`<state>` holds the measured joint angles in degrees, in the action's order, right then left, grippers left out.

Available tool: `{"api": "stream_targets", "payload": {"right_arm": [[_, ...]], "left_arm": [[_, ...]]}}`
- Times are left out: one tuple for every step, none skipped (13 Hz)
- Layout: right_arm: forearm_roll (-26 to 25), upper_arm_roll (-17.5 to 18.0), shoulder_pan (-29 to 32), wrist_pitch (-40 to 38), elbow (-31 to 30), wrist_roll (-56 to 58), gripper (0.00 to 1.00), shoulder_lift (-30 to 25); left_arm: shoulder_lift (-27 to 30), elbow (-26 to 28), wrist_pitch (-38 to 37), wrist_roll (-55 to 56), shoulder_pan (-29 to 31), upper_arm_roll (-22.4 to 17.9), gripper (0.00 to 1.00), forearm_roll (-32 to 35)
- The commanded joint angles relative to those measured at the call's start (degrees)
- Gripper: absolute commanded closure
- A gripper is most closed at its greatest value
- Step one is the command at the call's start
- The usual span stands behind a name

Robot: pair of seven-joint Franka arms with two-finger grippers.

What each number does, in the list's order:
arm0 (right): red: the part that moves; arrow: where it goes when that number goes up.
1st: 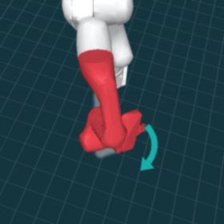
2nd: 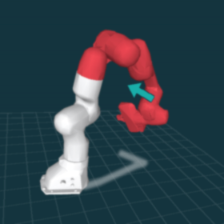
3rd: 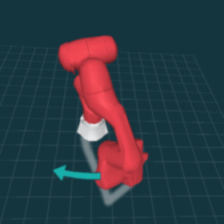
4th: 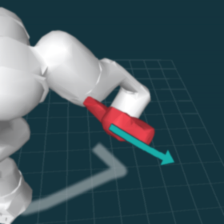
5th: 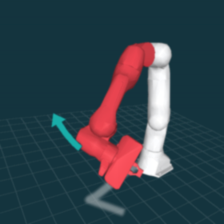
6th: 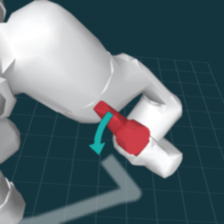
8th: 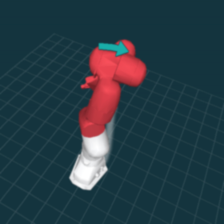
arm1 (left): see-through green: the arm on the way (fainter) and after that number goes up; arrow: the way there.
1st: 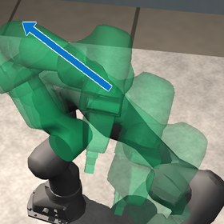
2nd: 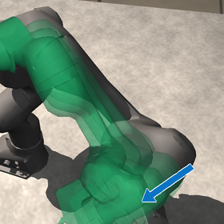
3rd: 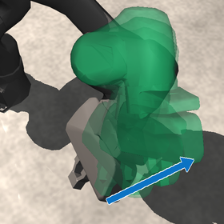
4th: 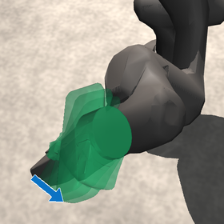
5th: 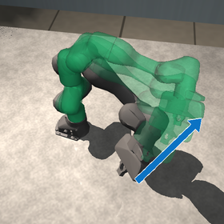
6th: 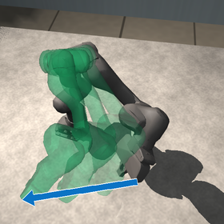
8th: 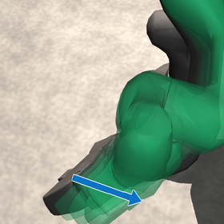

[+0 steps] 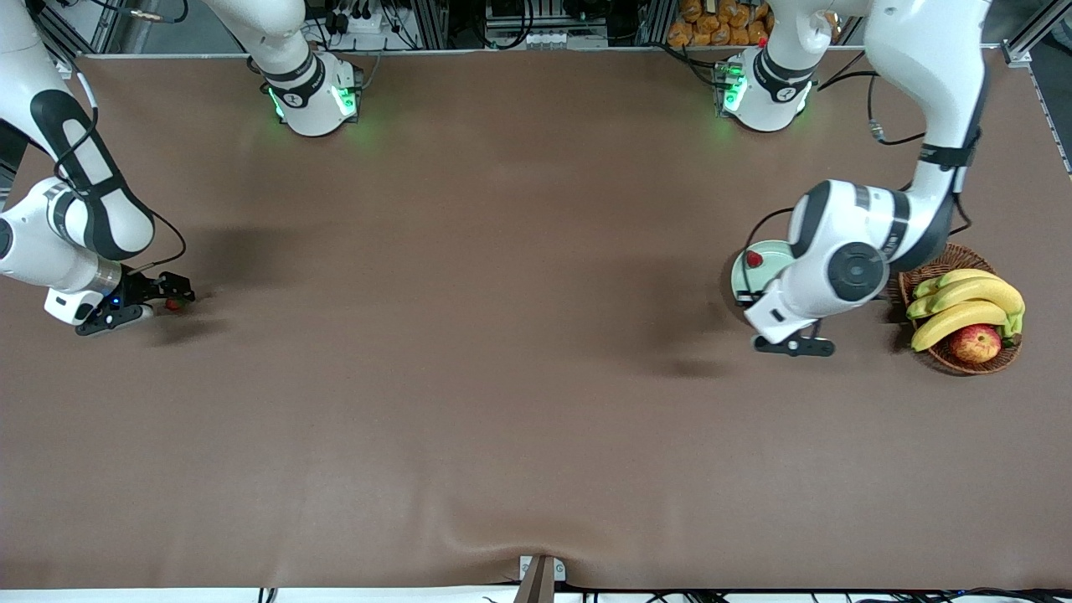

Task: Collect all strawberries into plate
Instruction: 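Place the strawberry on the plate while the right gripper grasps the third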

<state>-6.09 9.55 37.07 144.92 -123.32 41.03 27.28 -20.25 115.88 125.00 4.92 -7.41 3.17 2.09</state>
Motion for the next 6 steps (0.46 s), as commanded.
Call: {"api": "stream_targets", "payload": {"right_arm": [[-1.12,0.90,1.34,0.18,0.63,-0.24,0.52,0.58],[-1.12,0.90,1.34,-0.08,0.63,-0.24,0.79,0.58],[-1.12,0.90,1.34,-0.34,0.54,-0.07,0.94,0.50],[-1.12,0.90,1.34,-0.61,0.45,0.02,1.00,0.41],[-1.12,0.90,1.34,-0.61,0.45,0.11,1.00,0.41],[-1.12,0.90,1.34,-0.69,0.36,0.19,1.00,0.41]], "left_arm": [[1.71,4.26,2.88,-5.35,4.33,0.79,0.88,1.25],[0.92,4.88,2.88,-5.36,4.34,0.79,0.85,1.16],[-0.30,5.49,3.23,-5.36,4.34,0.79,0.81,1.16],[-1.01,6.63,4.63,-5.36,4.34,0.79,0.77,1.16],[-1.02,7.77,5.69,-5.36,4.43,0.70,0.65,1.16],[-1.02,7.87,5.61,-5.27,4.43,0.70,0.36,1.16]]}}
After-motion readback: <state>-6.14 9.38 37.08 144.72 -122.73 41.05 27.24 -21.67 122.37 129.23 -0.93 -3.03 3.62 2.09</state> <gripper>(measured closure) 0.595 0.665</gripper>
